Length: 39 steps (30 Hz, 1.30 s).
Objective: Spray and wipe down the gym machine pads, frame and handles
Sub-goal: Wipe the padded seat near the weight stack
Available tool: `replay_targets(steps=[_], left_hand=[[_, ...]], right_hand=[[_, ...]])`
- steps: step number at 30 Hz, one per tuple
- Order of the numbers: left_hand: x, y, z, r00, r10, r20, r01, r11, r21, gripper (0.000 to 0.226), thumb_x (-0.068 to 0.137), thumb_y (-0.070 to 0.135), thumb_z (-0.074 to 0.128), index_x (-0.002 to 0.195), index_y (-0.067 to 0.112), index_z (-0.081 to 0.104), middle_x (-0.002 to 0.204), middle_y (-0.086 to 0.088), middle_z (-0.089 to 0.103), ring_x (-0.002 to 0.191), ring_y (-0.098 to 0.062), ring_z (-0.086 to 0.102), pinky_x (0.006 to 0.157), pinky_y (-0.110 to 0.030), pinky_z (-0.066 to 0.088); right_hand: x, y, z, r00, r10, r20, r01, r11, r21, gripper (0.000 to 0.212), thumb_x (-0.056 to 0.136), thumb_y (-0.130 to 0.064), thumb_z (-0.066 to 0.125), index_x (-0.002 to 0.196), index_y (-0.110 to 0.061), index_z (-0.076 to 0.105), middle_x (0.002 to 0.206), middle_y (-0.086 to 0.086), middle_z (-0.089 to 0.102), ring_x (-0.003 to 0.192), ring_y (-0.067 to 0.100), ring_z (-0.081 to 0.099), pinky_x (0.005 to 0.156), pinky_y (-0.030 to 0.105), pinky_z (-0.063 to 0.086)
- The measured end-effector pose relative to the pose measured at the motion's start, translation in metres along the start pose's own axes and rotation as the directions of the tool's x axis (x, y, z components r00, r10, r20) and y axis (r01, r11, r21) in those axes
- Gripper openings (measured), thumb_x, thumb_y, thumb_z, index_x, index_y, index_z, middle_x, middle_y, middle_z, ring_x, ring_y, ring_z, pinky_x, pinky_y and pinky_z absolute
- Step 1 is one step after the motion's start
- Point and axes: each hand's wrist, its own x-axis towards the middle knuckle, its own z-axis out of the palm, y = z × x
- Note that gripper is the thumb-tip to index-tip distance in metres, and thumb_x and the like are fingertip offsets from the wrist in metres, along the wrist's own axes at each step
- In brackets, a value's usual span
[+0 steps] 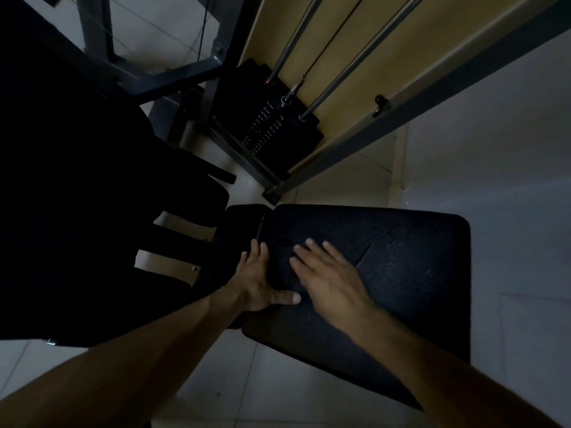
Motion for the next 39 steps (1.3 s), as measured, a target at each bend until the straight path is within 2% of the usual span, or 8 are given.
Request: replay_targets(steps=[6, 11, 14, 16, 20, 23, 26, 39], left_hand=[[0.002, -0.014, -0.001, 0.998, 0.060, -0.027, -0.061, 0.998, -0.004, 0.149, 0.061, 0.076, 0.082, 0.163, 0.024, -0.014, 0.168, 0.003, -0.025, 0.156, -0.029, -0.016, 0.128, -0.048, 0.002], [0.006, -0.016, 0.001, 0.995, 0.093, -0.047, -0.092, 0.995, 0.040, 0.147, 0.063, 0.073, 0.082, 0.163, 0.022, -0.012, 0.169, 0.001, -0.023, 0.156, -0.026, -0.017, 0.129, -0.046, 0.002], [0.002, -0.014, 0.001, 0.997, 0.066, -0.042, -0.065, 0.998, 0.010, 0.149, 0.060, 0.074, 0.083, 0.163, 0.024, -0.013, 0.168, 0.005, -0.023, 0.157, -0.027, -0.014, 0.129, -0.049, 0.008], [-0.002, -0.016, -0.001, 0.995, 0.068, -0.067, -0.065, 0.997, 0.038, 0.148, 0.059, 0.078, 0.081, 0.163, 0.027, -0.012, 0.169, 0.008, -0.021, 0.157, -0.026, -0.011, 0.128, -0.050, 0.012], [0.007, -0.024, -0.005, 0.986, 0.094, -0.138, -0.089, 0.995, 0.039, 0.150, 0.047, 0.088, 0.076, 0.164, 0.033, 0.000, 0.171, 0.009, -0.007, 0.158, -0.025, 0.001, 0.126, -0.050, 0.018], [0.015, -0.027, -0.009, 0.978, 0.097, -0.186, -0.095, 0.995, 0.019, 0.151, 0.048, 0.089, 0.075, 0.163, 0.034, -0.004, 0.172, 0.004, -0.004, 0.158, -0.025, -0.001, 0.127, -0.050, 0.015], [0.016, -0.021, -0.012, 0.985, 0.114, -0.131, -0.116, 0.993, -0.009, 0.144, 0.062, 0.075, 0.082, 0.162, 0.033, -0.012, 0.170, 0.001, -0.017, 0.157, -0.028, -0.012, 0.128, -0.048, 0.004], [0.002, 0.032, -0.009, 0.993, 0.107, -0.059, -0.108, 0.994, -0.022, 0.156, 0.050, 0.082, 0.082, 0.163, 0.026, -0.010, 0.171, -0.002, -0.015, 0.156, -0.028, -0.016, 0.127, -0.046, -0.002]], right_hand=[[0.071, 0.027, -0.015, 0.942, 0.336, -0.011, -0.337, 0.941, -0.036, 0.064, 0.080, 0.000, 0.075, 0.142, -0.004, 0.058, 0.152, 0.018, 0.052, 0.148, 0.037, 0.040, 0.126, 0.051, 0.023], [0.047, -0.029, -0.002, 0.960, -0.067, 0.273, 0.039, 0.994, 0.106, 0.087, 0.082, -0.021, 0.082, 0.157, -0.011, 0.038, 0.170, 0.010, 0.024, 0.159, 0.029, 0.014, 0.130, 0.041, 0.000], [0.073, 0.000, 0.002, 0.989, 0.028, 0.142, -0.040, 0.996, 0.078, 0.066, 0.076, -0.007, 0.084, 0.138, -0.011, 0.062, 0.154, 0.012, 0.051, 0.147, 0.035, 0.040, 0.123, 0.049, 0.027], [0.103, 0.015, 0.004, 0.980, 0.200, 0.024, -0.201, 0.977, 0.075, 0.047, 0.070, 0.000, 0.085, 0.115, -0.012, 0.074, 0.135, 0.012, 0.067, 0.121, 0.038, 0.060, 0.099, 0.049, 0.048], [0.116, -0.007, 0.021, 0.987, 0.160, 0.018, -0.161, 0.973, 0.168, 0.038, 0.069, 0.005, 0.080, 0.105, -0.006, 0.075, 0.125, 0.019, 0.070, 0.116, 0.039, 0.063, 0.100, 0.050, 0.048], [0.111, -0.011, 0.031, 0.995, 0.048, 0.091, -0.063, 0.983, 0.171, 0.049, 0.087, 0.001, 0.068, 0.136, -0.002, 0.064, 0.151, 0.021, 0.053, 0.145, 0.039, 0.044, 0.124, 0.048, 0.024], [0.127, 0.004, 0.029, 0.981, 0.186, 0.057, -0.193, 0.966, 0.172, 0.055, 0.093, -0.002, 0.065, 0.146, -0.006, 0.055, 0.158, 0.017, 0.045, 0.153, 0.034, 0.032, 0.127, 0.042, 0.016], [-0.017, 0.082, -0.060, 0.823, 0.526, -0.212, -0.534, 0.845, 0.024, 0.060, 0.077, 0.010, 0.063, 0.136, 0.001, 0.062, 0.144, 0.022, 0.056, 0.138, 0.042, 0.050, 0.116, 0.058, 0.038]])
